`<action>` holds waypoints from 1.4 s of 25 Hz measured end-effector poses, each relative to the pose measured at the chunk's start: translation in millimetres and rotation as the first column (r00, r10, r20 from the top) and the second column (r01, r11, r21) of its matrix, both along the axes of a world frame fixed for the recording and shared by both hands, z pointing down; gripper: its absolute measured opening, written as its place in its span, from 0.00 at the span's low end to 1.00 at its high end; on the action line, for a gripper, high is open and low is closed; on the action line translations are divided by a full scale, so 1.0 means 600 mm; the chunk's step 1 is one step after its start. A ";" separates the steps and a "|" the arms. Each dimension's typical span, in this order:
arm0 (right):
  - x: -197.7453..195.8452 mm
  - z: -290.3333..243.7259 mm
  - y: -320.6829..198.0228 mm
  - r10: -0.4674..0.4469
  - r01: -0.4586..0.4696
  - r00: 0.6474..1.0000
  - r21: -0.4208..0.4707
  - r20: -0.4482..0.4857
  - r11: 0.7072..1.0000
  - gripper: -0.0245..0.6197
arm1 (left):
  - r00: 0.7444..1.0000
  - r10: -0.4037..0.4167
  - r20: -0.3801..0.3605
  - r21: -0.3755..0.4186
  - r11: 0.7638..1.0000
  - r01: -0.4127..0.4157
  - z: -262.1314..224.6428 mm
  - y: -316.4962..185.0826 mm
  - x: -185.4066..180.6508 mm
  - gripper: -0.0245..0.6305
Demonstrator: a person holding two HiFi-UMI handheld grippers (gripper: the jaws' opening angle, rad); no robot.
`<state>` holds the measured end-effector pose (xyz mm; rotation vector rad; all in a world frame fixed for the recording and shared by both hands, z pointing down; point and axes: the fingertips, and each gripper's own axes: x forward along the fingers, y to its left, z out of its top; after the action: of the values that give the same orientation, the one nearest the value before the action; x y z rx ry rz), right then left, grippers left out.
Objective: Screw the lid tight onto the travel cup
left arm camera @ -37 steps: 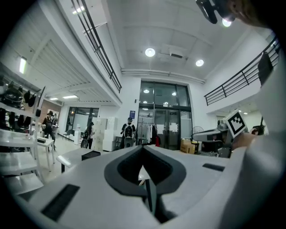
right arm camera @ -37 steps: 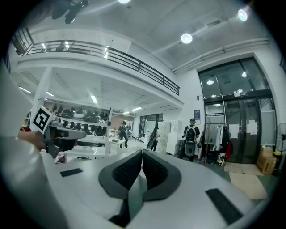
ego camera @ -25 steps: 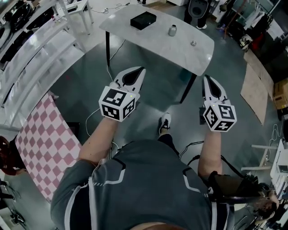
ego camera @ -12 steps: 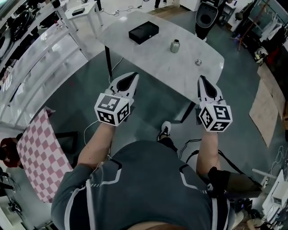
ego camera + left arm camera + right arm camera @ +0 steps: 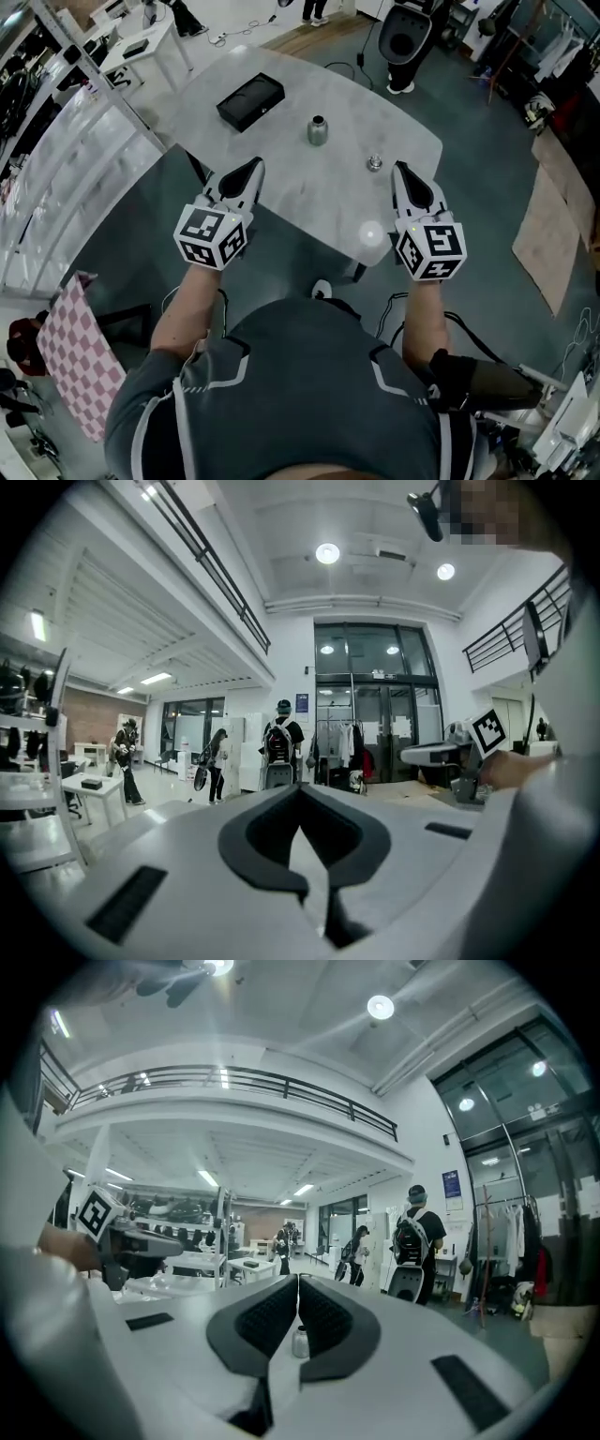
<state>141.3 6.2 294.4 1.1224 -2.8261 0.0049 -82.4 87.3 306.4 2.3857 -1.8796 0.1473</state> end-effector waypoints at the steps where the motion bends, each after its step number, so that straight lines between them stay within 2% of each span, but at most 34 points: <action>1: 0.006 0.001 -0.015 -0.010 0.010 1.000 -0.002 0.004 1.000 0.08 | 1.000 -0.001 0.003 0.001 1.000 0.001 0.000 -0.020 0.006 0.05; 5: 0.029 0.013 -0.067 -0.031 0.031 0.999 -0.015 -0.017 0.999 0.08 | 1.000 -0.009 -0.008 -0.009 1.000 0.009 0.002 -0.081 0.025 0.05; 10: 0.032 0.027 -0.118 -0.011 0.010 1.000 -0.026 -0.015 1.000 0.08 | 1.000 -0.001 0.025 -0.041 0.999 0.002 0.015 -0.142 0.023 0.05; 17: 0.021 0.054 -0.156 0.036 -0.039 0.997 -0.040 -0.061 0.998 0.08 | 0.996 0.086 0.013 -0.061 0.994 -0.085 0.050 -0.221 0.021 0.05; 19: 0.021 0.059 -0.175 0.072 -0.075 0.995 -0.045 -0.074 0.996 0.08 | 0.994 0.108 0.001 -0.051 0.993 -0.108 0.060 -0.250 0.012 0.05; 23: 0.012 0.064 -0.198 0.157 -0.160 0.983 -0.017 -0.092 0.987 0.08 | 0.976 0.217 0.004 -0.023 0.976 -0.217 0.074 -0.309 -0.003 0.05; 29: -0.017 0.075 -0.229 0.256 -0.261 0.960 -0.038 -0.111 0.965 0.08 | 0.960 0.278 -0.018 0.012 0.961 -0.278 0.081 -0.384 -0.052 0.05; 33: -0.022 0.066 -0.246 0.370 -0.373 0.922 -0.003 -0.110 0.928 0.08 | 0.928 0.369 -0.041 0.010 0.929 -0.369 0.087 -0.420 -0.058 0.05; 35: -0.031 0.059 -0.255 0.418 -0.418 0.902 0.022 -0.105 0.908 0.08 | 0.926 0.375 -0.038 0.021 0.927 -0.374 0.083 -0.433 -0.078 0.05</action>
<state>122.7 -147.1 329.9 1.6525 -2.4364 -0.0200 -129.0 -172.4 356.2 2.7084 -1.3893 0.1119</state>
